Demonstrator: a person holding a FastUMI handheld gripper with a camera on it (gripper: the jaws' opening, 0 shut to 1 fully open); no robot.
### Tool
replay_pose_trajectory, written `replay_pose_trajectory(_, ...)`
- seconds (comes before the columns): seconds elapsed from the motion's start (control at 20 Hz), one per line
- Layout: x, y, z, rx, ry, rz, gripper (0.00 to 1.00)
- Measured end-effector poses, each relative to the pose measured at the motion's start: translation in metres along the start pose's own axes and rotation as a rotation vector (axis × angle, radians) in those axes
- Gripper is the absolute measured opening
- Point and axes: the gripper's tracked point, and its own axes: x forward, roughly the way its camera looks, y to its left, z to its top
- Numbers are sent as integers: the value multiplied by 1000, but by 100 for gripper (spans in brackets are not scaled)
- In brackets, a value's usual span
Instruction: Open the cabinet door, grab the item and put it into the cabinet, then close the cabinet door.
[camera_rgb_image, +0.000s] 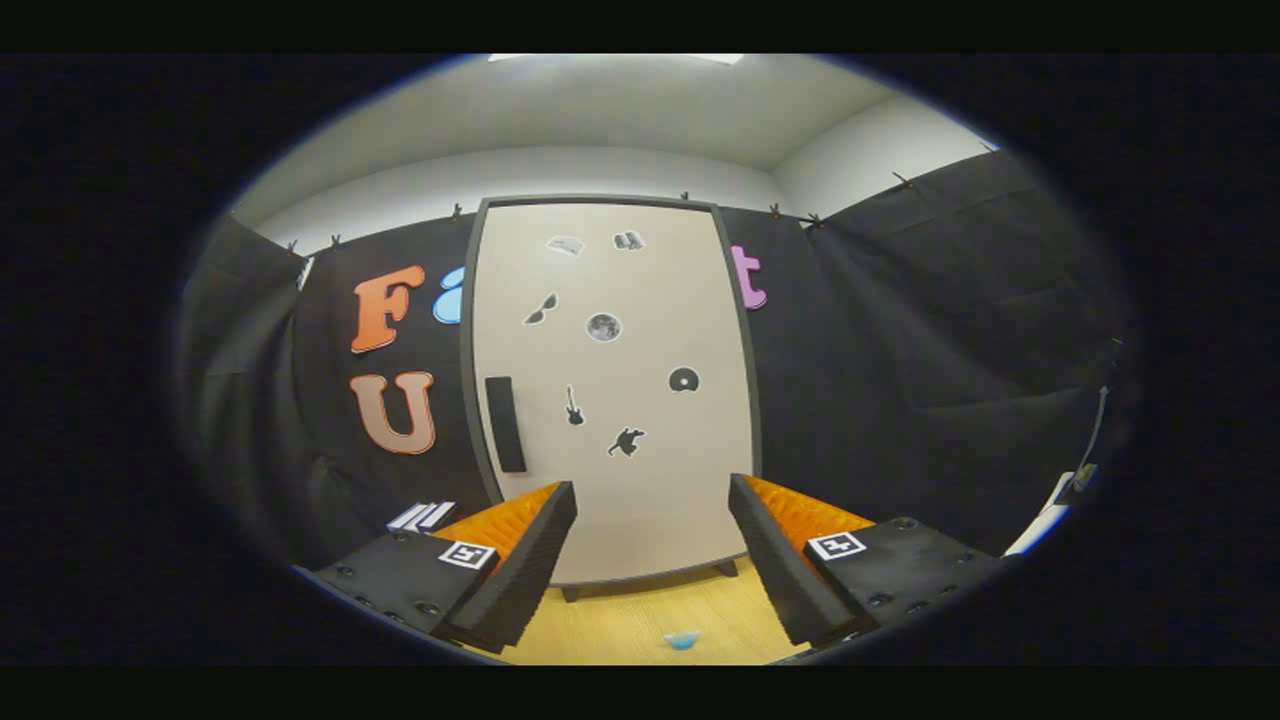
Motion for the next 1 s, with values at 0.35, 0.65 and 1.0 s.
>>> replay_pose_trajectory(0.35, 64, 71, -2, -21, 35, 116, 98)
replay_pose_trajectory(0.65, 124, 120, -12, -77, 86, 183, 98)
replay_pose_trajectory(1.0, 183, 133, -21, -49, 134, 192, 91)
